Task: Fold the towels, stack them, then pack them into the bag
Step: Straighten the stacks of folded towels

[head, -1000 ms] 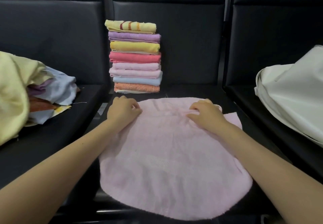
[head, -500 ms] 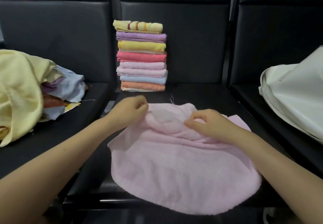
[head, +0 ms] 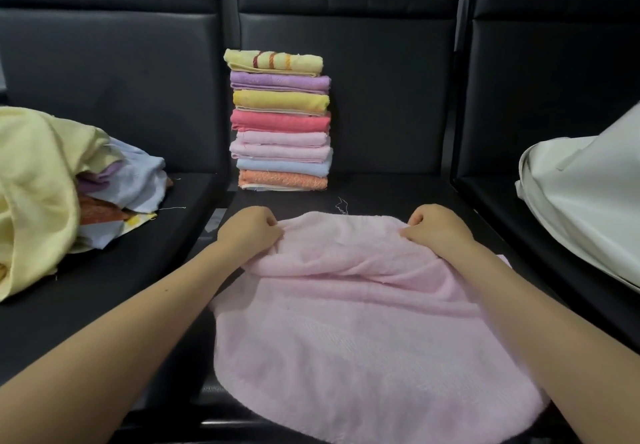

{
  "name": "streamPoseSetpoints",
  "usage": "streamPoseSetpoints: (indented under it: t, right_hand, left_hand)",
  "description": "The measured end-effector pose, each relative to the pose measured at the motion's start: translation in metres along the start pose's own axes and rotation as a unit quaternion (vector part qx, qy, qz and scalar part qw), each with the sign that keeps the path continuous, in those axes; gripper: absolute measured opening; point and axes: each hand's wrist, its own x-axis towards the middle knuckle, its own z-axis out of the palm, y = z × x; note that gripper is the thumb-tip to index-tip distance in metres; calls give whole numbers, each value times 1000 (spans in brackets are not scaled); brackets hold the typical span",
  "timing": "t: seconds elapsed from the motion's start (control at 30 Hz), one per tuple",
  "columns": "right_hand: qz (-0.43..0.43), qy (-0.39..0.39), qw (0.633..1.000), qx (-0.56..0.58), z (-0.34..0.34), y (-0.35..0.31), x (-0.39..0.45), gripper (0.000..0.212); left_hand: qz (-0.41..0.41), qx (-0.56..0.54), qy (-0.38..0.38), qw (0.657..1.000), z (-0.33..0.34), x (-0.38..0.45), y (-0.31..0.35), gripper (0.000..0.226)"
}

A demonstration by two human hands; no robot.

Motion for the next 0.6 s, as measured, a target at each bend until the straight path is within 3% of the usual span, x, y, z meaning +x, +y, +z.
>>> streamPoseSetpoints:
  t: [0.03, 0.17, 0.23, 0.5, 0.6]
  right_hand:
    - [-11, 24, 1000, -4, 2, -2, 5, 5]
    - [-57, 151, 984, 77, 7, -7, 29, 24]
    - [-80, 170, 977, 103, 5, -11, 37, 29]
    - [-188, 120, 959, 174, -9, -17, -30, 14]
    - [-212, 32, 964, 160, -10, -16, -76, 12]
  left_hand:
    - [-4, -11, 17, 1000, 1, 3, 0, 17]
    - [-41, -114, 133, 984, 0, 17, -10, 24]
    - [-29, -116, 140, 983, -2, 23, -15, 33]
    - [105, -137, 129, 976, -18, -7, 11, 36]
    - [176, -149, 102, 968, -30, -45, 25, 27]
